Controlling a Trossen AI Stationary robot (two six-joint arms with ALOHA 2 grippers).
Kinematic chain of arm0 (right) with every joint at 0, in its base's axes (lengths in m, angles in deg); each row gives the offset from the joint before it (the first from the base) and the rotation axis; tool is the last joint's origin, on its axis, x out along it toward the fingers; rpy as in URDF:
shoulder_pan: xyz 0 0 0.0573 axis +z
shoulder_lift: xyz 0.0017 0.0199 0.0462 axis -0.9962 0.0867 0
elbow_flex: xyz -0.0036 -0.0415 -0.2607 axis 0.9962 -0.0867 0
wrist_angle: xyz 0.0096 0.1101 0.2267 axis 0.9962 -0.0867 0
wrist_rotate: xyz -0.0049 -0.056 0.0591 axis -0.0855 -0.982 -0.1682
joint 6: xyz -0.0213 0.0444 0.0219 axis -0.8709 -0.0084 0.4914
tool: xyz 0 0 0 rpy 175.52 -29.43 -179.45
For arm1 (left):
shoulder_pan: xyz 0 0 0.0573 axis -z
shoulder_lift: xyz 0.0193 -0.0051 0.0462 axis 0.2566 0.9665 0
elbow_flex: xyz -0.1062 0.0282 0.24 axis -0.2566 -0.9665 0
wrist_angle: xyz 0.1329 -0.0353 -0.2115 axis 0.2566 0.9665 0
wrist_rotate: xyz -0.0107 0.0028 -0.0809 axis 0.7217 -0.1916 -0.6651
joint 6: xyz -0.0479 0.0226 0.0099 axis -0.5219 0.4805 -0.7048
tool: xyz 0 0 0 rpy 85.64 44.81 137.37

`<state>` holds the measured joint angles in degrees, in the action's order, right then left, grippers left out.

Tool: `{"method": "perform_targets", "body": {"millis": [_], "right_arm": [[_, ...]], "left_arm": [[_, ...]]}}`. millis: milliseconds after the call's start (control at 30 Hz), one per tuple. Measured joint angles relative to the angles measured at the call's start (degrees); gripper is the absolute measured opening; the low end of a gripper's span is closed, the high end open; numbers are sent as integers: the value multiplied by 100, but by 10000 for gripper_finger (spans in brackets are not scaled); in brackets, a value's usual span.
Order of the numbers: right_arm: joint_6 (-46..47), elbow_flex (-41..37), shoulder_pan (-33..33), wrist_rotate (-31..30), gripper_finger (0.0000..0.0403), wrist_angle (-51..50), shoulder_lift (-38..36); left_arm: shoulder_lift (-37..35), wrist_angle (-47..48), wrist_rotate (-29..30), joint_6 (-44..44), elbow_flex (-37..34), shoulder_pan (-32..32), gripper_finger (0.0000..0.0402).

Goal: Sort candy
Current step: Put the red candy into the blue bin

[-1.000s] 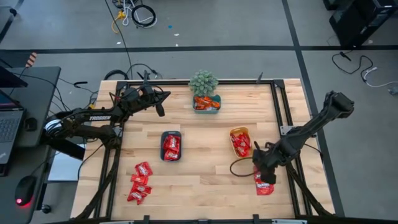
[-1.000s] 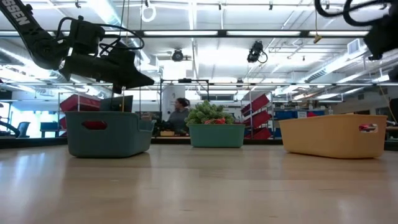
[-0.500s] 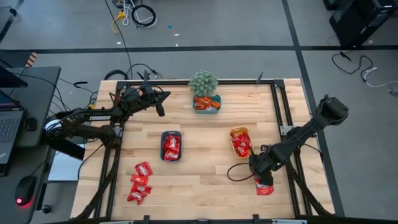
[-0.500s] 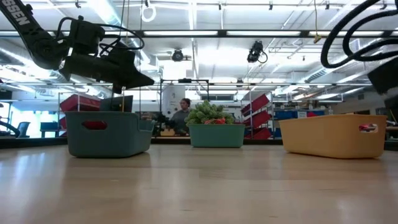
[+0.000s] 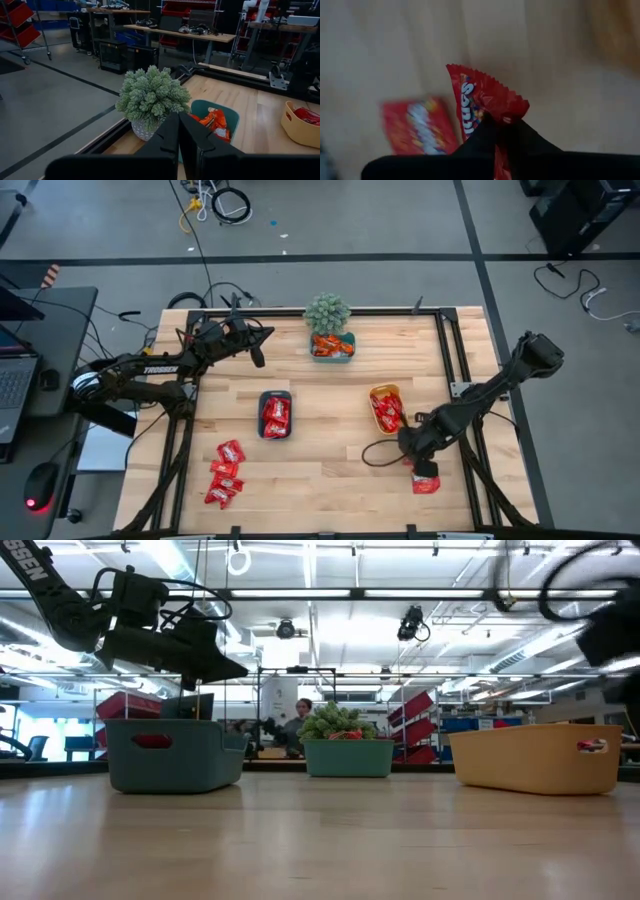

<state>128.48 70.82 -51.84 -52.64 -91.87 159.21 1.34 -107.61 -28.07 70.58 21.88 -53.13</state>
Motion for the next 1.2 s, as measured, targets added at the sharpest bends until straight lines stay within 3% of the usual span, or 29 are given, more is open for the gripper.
{"method": "perform_targets", "body": {"millis": [133, 333, 467, 600, 900, 1067, 1200], "right_arm": [[-347, 388, -309, -142, 18, -8, -186], [-1589, 1349, -1146, -679, 8, 63, -214], [-2438, 2090, -1867, -1104, 5, 485, -162], [-3212, 2760, -2496, -1124, 3, 1142, 231], [-5103, 4500, -3158, 5, 2, 1696, 1956], [-5605, 5406, -3292, 909, 1, 1742, 2923], [-5896, 5903, -3314, 1087, 1, 1762, 3583]], "left_arm": [[0, -6, 0, -2, -1, 2, 11], [0, -13, 0, -2, -1, 0, 11], [0, -13, 0, -4, -1, 0, 11], [0, -17, 0, -4, 1, 0, 11], [-2, -19, 0, 0, -1, 2, 11], [-1, -17, 0, 2, 1, 1, 11], [0, -17, 0, 7, 1, 0, 11]]}}
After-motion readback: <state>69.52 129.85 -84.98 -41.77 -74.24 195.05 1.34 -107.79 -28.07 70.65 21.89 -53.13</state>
